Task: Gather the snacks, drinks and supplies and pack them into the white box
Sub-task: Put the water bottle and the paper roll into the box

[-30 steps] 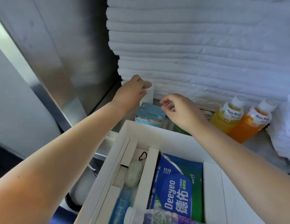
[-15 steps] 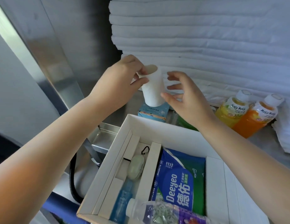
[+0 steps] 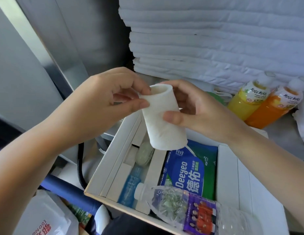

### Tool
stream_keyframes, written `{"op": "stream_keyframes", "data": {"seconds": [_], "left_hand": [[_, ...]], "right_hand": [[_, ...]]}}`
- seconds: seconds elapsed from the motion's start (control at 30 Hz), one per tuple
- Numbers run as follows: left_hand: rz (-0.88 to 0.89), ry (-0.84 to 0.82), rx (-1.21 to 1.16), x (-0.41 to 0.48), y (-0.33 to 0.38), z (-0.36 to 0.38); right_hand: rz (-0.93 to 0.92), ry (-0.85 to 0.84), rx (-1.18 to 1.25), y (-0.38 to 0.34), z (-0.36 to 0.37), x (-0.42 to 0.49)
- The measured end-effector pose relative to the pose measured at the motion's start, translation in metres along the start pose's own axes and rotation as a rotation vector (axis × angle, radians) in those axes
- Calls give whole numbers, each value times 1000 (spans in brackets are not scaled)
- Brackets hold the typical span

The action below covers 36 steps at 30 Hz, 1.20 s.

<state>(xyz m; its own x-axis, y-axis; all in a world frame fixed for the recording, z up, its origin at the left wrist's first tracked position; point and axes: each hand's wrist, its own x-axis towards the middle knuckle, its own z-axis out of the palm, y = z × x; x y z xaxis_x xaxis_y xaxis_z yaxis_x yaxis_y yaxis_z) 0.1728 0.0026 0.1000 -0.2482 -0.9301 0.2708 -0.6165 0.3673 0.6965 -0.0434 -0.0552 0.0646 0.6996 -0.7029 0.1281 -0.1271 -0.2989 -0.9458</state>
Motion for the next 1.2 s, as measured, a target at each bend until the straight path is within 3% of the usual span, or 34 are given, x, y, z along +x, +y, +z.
{"op": "stream_keyframes", "data": {"seconds": [0.2,0.33,0.43,0.57,0.63,0.77,1.0,1.2], "left_hand": [[-151,-238,-46,-13,-9,4],[-207,-357,-22,-22,-13,4],[-239,-358,25,-27,-15,2],[-275,-337,57,-31,-15,-1],[-287,-308,84,-31,-13,-1],[-319,-258,117,-28,-12,5],[-291,-195,199,-25,-16,12],[-160,-209,278,-29,-17,14]], "right_hand": [[174,-245,237,10,6,-3],[230,-253,102,16,8,-3],[187,-159,-83,16,7,-4],[-29,69,-377,7,12,-12],[-46,50,-353,3,15,-14],[90,-93,-252,6,21,-16],[124,-39,-182,11,23,-14],[154,-38,-167,16,23,-10]]}}
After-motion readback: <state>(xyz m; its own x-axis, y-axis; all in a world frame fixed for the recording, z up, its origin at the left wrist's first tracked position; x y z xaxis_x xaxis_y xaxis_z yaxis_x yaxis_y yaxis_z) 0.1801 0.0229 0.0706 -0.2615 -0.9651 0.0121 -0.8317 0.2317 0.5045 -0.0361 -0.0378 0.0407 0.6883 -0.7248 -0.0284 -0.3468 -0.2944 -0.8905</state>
